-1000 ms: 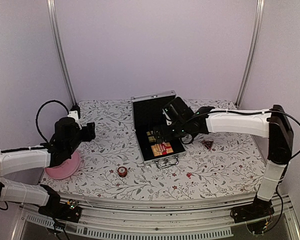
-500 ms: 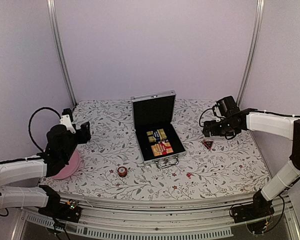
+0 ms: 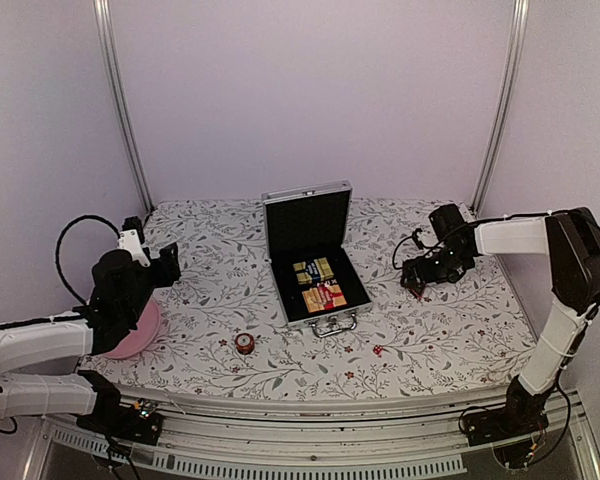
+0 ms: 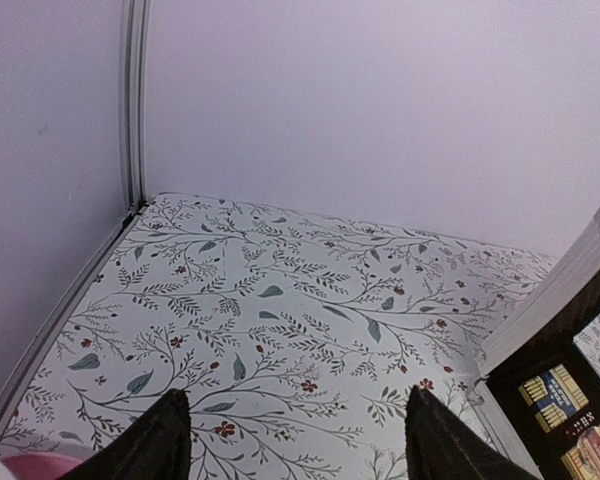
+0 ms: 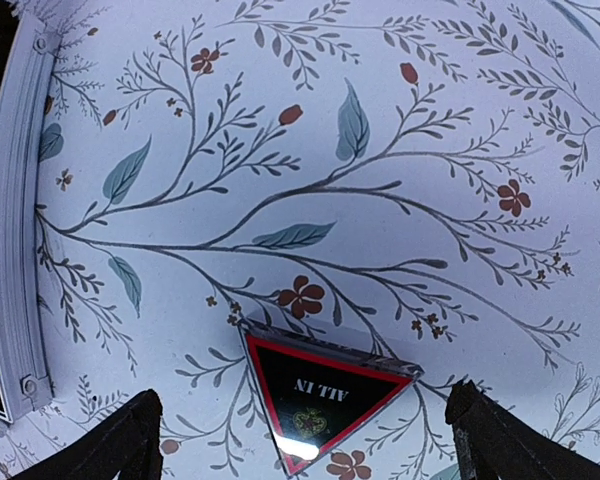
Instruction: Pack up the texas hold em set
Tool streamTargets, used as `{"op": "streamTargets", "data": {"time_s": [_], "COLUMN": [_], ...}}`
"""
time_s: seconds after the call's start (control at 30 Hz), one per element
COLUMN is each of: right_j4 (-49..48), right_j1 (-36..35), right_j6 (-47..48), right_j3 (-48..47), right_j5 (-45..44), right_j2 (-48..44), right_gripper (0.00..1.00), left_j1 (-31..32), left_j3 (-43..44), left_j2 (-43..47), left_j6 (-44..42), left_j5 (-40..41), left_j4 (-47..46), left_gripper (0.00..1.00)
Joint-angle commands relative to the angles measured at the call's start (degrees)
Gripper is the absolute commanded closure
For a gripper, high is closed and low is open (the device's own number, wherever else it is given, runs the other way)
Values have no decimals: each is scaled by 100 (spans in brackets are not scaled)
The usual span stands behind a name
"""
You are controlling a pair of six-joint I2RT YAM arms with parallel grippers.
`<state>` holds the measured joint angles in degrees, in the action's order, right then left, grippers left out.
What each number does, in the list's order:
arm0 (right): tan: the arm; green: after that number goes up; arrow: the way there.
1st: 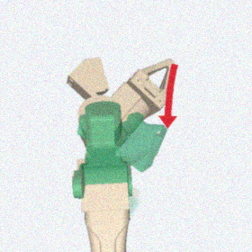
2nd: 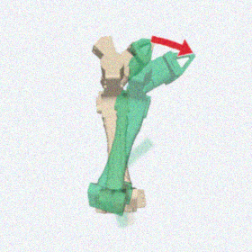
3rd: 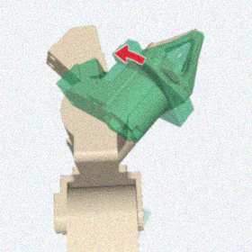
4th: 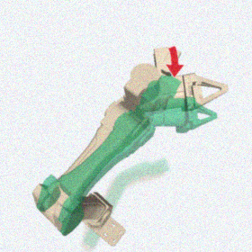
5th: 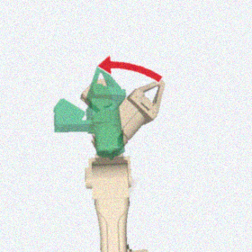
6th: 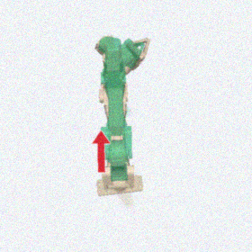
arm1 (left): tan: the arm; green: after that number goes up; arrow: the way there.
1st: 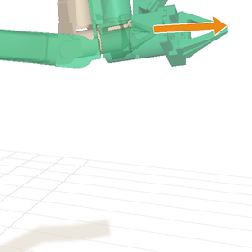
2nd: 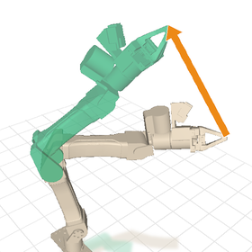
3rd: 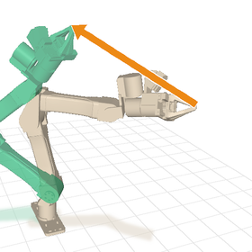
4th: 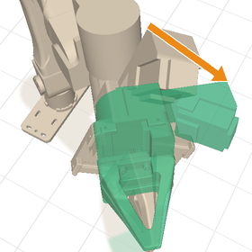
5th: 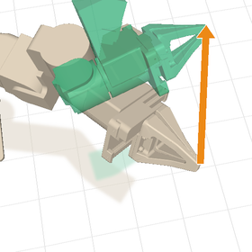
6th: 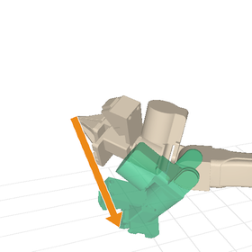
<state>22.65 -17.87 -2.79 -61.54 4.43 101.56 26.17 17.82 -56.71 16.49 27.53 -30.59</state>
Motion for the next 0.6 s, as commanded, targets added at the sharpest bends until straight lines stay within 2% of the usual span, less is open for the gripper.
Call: {"op": "streamTargets", "data": {"time_s": [0.0, 0.2, 0.57], "right_j4": [-77, -85, -112], "right_j1": [2, 3, -13], "right_j6": [583, 804, 938], "right_j3": [-158, -164, -160], "right_j5": [-11, -210, -272], "right_j2": [91, 295, 508], "right_gripper": [0, 2, 18], "left_j1": [-68, -72, -77], "left_j3": [-30, -25, -27], "left_j2": [-43, -36, -71], "left_j6": [-57, -85, -77], "left_j5": [20, 22, -22], "left_j4": [-94, -105, -101], "left_gripper": [27, 27, 27]}}
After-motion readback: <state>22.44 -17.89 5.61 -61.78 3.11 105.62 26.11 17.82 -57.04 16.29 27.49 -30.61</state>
